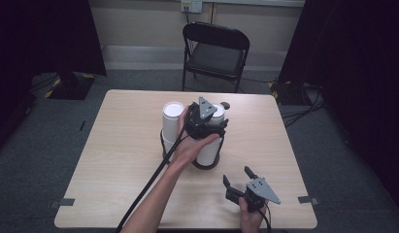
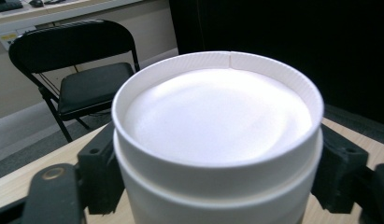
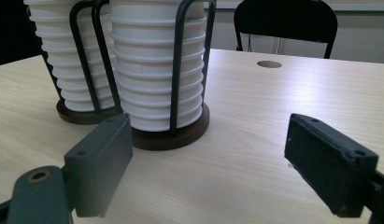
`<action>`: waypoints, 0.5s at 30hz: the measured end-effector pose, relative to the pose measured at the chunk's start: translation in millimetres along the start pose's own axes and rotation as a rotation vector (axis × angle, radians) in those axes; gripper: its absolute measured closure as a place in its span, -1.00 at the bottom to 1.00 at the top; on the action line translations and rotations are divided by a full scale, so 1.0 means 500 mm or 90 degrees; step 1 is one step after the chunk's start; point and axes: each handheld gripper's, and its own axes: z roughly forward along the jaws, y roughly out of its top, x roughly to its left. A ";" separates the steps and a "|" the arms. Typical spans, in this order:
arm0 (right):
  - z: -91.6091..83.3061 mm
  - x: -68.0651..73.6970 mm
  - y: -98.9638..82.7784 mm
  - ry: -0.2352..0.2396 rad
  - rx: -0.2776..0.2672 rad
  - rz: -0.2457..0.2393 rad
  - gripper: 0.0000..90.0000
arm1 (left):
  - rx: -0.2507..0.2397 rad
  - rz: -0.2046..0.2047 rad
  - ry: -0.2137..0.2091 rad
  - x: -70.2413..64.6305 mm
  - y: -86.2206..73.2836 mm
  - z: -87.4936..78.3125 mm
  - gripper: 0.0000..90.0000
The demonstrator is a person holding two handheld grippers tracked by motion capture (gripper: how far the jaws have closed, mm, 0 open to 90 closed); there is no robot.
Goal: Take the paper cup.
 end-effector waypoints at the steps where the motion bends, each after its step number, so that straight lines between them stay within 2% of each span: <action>1: 0.000 0.000 0.000 0.000 0.000 0.000 -0.68 | 0.001 -0.003 -0.003 0.002 0.000 0.000 -0.54; 12: 0.000 -0.001 0.000 0.002 0.000 0.002 -0.67 | -0.014 -0.016 -0.016 0.008 0.001 0.001 -0.53; 15: 0.000 -0.001 0.000 0.003 0.000 0.002 -0.67 | -0.026 -0.018 -0.007 0.006 0.002 -0.003 -0.53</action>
